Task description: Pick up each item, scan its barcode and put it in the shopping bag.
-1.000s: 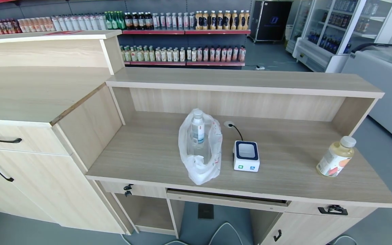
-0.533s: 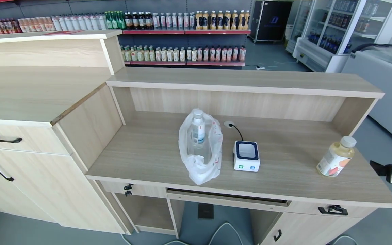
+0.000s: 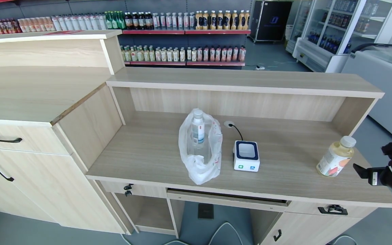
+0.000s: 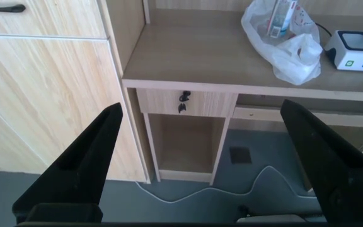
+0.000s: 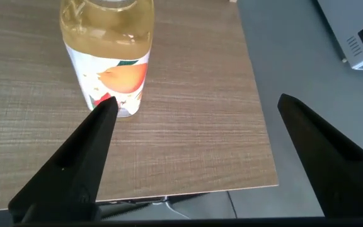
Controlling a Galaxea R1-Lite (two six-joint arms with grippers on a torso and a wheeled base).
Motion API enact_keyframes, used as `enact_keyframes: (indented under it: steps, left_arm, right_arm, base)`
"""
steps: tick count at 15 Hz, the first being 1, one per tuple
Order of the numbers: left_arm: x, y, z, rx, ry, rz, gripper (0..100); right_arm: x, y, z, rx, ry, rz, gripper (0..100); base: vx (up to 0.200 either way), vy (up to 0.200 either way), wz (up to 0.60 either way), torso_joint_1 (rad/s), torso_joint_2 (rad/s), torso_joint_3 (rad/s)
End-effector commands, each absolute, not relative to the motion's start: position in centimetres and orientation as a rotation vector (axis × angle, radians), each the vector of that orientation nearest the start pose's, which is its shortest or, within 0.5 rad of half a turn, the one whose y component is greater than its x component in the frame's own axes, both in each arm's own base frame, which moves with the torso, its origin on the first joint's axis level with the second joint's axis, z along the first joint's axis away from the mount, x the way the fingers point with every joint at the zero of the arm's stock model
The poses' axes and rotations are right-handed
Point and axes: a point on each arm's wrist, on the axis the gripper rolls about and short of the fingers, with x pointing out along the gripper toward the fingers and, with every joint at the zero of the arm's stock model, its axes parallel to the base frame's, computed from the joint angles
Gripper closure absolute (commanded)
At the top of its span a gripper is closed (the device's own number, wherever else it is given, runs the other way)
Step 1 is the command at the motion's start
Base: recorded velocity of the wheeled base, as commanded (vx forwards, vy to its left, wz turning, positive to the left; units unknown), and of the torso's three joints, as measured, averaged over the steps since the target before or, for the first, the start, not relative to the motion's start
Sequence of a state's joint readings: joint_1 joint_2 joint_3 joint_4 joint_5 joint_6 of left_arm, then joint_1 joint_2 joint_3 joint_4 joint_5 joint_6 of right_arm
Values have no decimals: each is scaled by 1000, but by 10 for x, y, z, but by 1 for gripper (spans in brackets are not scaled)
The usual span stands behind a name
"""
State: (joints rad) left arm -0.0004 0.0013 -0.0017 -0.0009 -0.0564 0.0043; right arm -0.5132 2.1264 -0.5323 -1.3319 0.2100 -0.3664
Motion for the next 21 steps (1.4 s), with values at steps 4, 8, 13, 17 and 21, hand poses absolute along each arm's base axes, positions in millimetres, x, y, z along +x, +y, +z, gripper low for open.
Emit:
enact_keyframes:
  steps: [4,8,13,17,21]
  left_arm:
    - [-23,-1,76,5,-2,-57,0]
    - [-23,-1,76,5,-2,-57,0]
    - [-23,-1,76,5,-2,-57,0]
    - [-23,-1,76,5,-2,-57,0]
    - [-23,-1,76,5,-2,-57,0]
  right_arm:
    - [308,-151,30,-249,304,-211,0]
    - [328,-144,30,-226,258,-188,0]
    - [346,-138,23,-240,235,-180,0]
    - [355,-133,20,-243,227,-159,0]
    - [361,-131,13,-232,230,-149,0]
  base:
    - [0,0,0,0,0,0]
    - [0,0,0,0,0,0]
    - [0,0,0,0,0,0]
    - [0,0,0,0,0,0]
    - [0,0,0,0,0,0]
